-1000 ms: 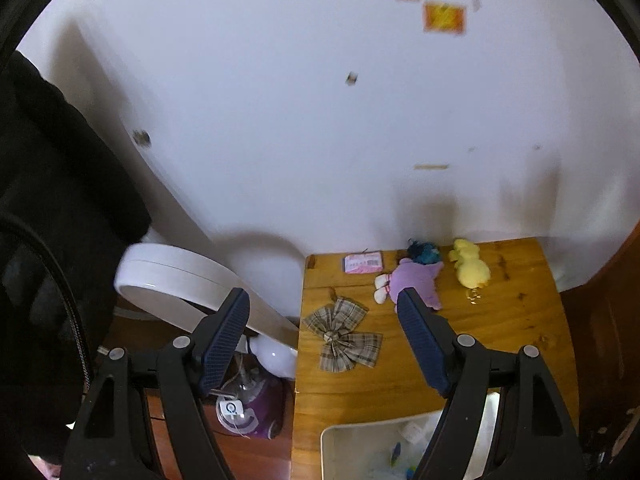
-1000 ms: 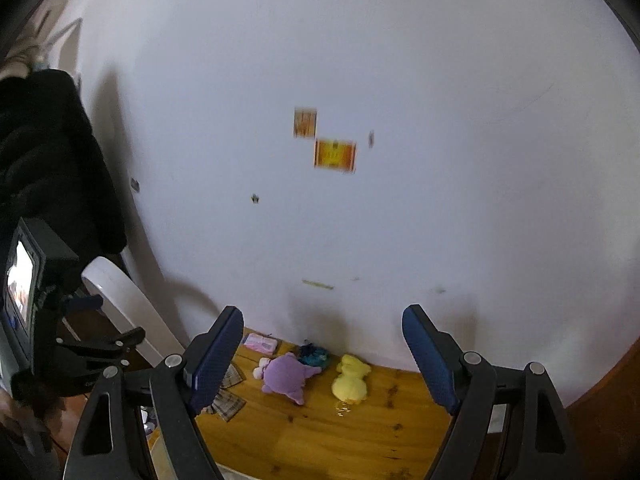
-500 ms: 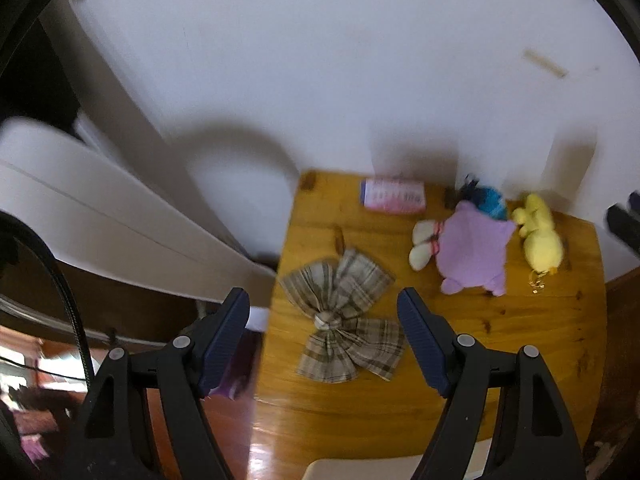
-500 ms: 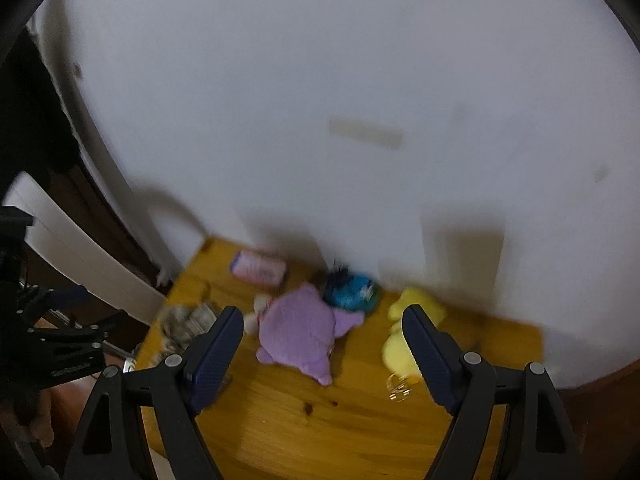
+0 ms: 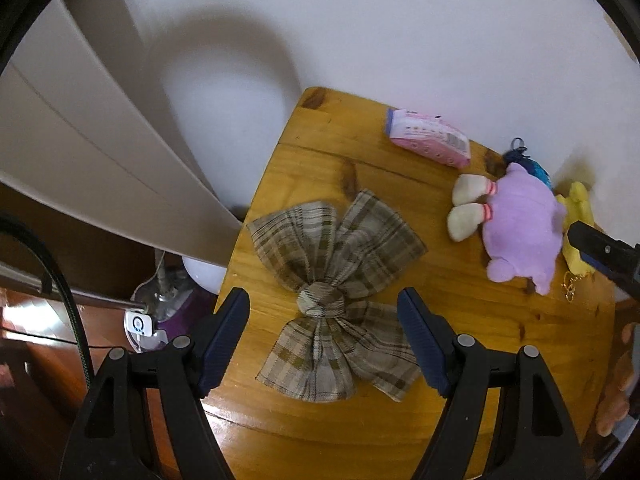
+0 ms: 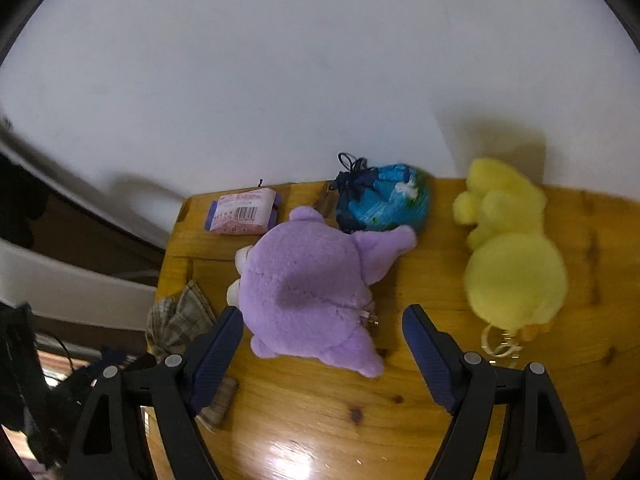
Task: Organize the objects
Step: 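Grasp the plaid bow with the left tool while the right tool grasps the purple plush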
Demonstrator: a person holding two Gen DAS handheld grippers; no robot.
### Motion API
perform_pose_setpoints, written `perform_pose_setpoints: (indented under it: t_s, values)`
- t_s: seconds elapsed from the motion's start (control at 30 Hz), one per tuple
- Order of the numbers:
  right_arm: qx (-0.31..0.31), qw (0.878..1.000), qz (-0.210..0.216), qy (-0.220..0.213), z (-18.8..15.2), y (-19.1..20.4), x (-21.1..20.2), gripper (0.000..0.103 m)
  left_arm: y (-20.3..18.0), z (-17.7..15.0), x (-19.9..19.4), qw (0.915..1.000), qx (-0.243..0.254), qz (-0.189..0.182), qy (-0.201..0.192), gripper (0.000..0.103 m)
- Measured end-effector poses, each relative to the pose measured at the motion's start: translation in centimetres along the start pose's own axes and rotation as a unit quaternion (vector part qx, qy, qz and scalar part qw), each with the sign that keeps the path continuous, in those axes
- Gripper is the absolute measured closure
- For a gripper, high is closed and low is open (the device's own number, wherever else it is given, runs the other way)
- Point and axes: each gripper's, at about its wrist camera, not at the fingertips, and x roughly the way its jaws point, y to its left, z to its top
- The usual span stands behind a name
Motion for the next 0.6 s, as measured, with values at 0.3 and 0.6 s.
perform_pose_setpoints:
  t_s: [0.3,0.6]
  values:
    - [0.0,1.0,0.011,0.006,-0.1,1.2,2.5,0.021,0.8,-0.2,1.9,0.9992,-0.028,-0.019,0.021,0.024]
    - [0.006,1.0,0.008,0.011,-0.1,0.9,4.3,0.021,0.8,-0.4,3.3,0.9988,-0.025,-0.016,0.039,0.024]
